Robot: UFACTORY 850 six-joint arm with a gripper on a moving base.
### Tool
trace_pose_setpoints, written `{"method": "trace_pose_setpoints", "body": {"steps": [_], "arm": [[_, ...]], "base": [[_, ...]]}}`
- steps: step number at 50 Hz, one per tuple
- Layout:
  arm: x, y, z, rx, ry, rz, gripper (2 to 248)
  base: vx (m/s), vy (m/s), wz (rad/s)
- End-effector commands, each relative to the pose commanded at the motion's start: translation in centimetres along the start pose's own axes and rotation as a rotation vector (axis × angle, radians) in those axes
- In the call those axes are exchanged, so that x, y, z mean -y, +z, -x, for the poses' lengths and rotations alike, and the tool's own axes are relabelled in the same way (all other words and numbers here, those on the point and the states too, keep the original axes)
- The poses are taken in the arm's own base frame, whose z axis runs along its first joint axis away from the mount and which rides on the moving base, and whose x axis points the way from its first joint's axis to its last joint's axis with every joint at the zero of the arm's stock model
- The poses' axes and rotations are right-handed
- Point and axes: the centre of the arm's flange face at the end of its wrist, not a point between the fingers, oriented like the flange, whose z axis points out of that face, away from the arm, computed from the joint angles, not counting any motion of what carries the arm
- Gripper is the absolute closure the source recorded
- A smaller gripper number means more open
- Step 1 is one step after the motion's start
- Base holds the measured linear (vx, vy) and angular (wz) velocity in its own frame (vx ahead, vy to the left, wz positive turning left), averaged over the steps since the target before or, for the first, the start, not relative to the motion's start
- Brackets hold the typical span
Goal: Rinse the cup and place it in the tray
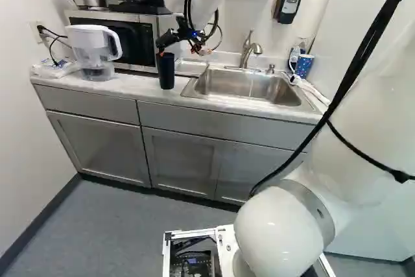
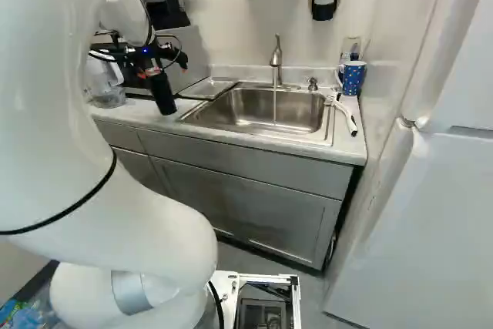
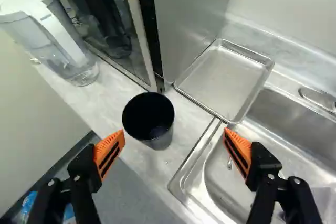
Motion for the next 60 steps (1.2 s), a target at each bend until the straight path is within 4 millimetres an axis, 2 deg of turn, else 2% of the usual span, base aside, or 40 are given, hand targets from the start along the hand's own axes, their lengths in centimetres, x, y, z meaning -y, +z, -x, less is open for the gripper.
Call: {"method": "trace_pose_setpoints", "body": {"steps": [19,37,60], "arm": [[2.7,0.9,-0.8,0.001,-0.035,-0.042,3],[2.7,1.1,-0.8,0.004,-0.036,-0.042,3],[2.8,3.2,0.3,0.015,-0.036,-0.042,3]], "base": [[0.000,0.000,0.000],[0.000,0.000,0.000],[0.000,0.000,0.000]]}}
